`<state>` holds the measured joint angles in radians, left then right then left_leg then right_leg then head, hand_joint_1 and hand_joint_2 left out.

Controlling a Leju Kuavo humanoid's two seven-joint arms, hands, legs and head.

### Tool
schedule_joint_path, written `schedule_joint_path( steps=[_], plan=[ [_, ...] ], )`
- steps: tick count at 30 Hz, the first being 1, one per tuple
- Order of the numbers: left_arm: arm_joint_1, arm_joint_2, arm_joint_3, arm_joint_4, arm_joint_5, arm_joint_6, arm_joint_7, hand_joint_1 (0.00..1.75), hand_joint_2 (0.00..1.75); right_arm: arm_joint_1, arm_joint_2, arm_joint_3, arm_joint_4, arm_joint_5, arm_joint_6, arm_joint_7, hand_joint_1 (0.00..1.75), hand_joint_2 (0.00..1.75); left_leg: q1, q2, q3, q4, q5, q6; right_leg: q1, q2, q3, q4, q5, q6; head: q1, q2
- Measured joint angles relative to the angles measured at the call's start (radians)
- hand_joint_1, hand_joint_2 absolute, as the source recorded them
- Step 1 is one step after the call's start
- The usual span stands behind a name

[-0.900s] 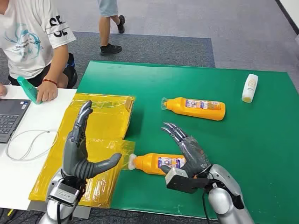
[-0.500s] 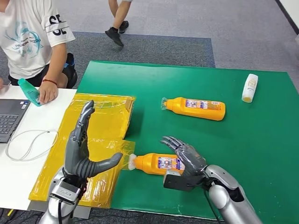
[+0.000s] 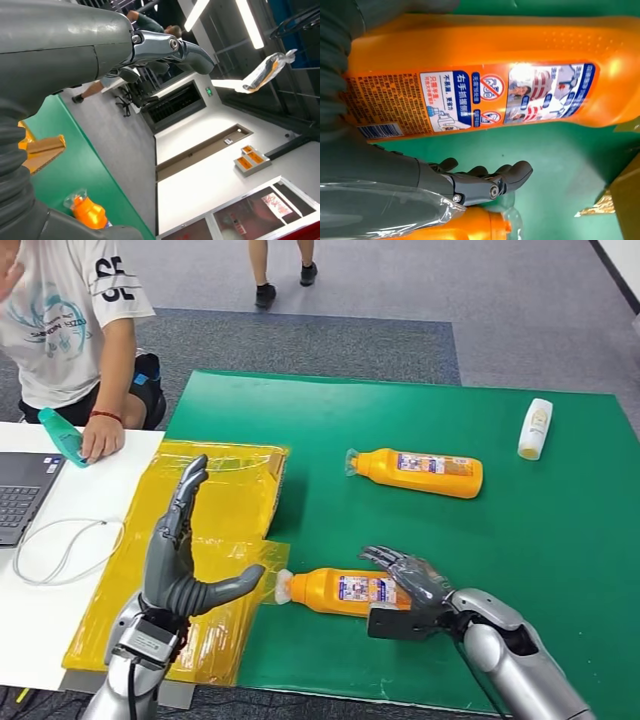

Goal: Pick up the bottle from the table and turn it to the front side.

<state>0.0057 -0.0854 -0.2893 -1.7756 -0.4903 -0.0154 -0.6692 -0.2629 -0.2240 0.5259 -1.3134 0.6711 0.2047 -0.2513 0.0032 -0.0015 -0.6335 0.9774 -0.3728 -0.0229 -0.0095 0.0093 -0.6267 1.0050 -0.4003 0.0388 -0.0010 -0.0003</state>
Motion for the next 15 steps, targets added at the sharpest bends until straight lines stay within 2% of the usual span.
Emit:
schedule_joint_path(
  steps=[6, 7, 11, 15],
  plan=[
    [-0.020, 0.003, 0.004, 0.012, 0.008, -0.005, -0.005, 0.00, 1.75, -0.049, -0.048, 0.037, 0.030, -0.034, 0.035, 0.002, 0.03, 1.75, -0.001, 0.000, 0.000, 0.000, 0.001, 0.002, -0.001, 0.000, 0.001, 0.000, 0.001, 0.002, 0.000, 0.000],
    [-0.024, 0.003, 0.005, 0.014, 0.010, -0.007, -0.006, 0.00, 1.75, -0.058, -0.053, 0.046, 0.036, -0.042, 0.041, 0.001, 0.14, 1.75, -0.001, 0.000, 0.000, 0.000, 0.001, 0.002, -0.001, 0.000, 0.001, 0.000, 0.002, 0.002, 0.000, 0.000],
    [-0.039, 0.005, 0.007, 0.021, 0.017, -0.012, -0.011, 0.00, 1.75, -0.094, -0.068, 0.075, 0.065, -0.078, 0.058, -0.011, 0.81, 1.75, -0.002, 0.000, 0.000, 0.000, 0.002, 0.002, -0.001, 0.000, 0.001, 0.000, 0.002, 0.003, 0.000, 0.000],
    [-0.046, 0.007, 0.012, 0.022, 0.029, -0.016, -0.017, 0.00, 1.75, -0.117, -0.077, 0.098, 0.088, -0.095, 0.061, -0.019, 1.12, 1.75, -0.002, 0.000, 0.001, 0.000, 0.002, 0.003, -0.001, 0.000, 0.001, -0.001, 0.002, 0.003, 0.000, 0.000]
  ],
)
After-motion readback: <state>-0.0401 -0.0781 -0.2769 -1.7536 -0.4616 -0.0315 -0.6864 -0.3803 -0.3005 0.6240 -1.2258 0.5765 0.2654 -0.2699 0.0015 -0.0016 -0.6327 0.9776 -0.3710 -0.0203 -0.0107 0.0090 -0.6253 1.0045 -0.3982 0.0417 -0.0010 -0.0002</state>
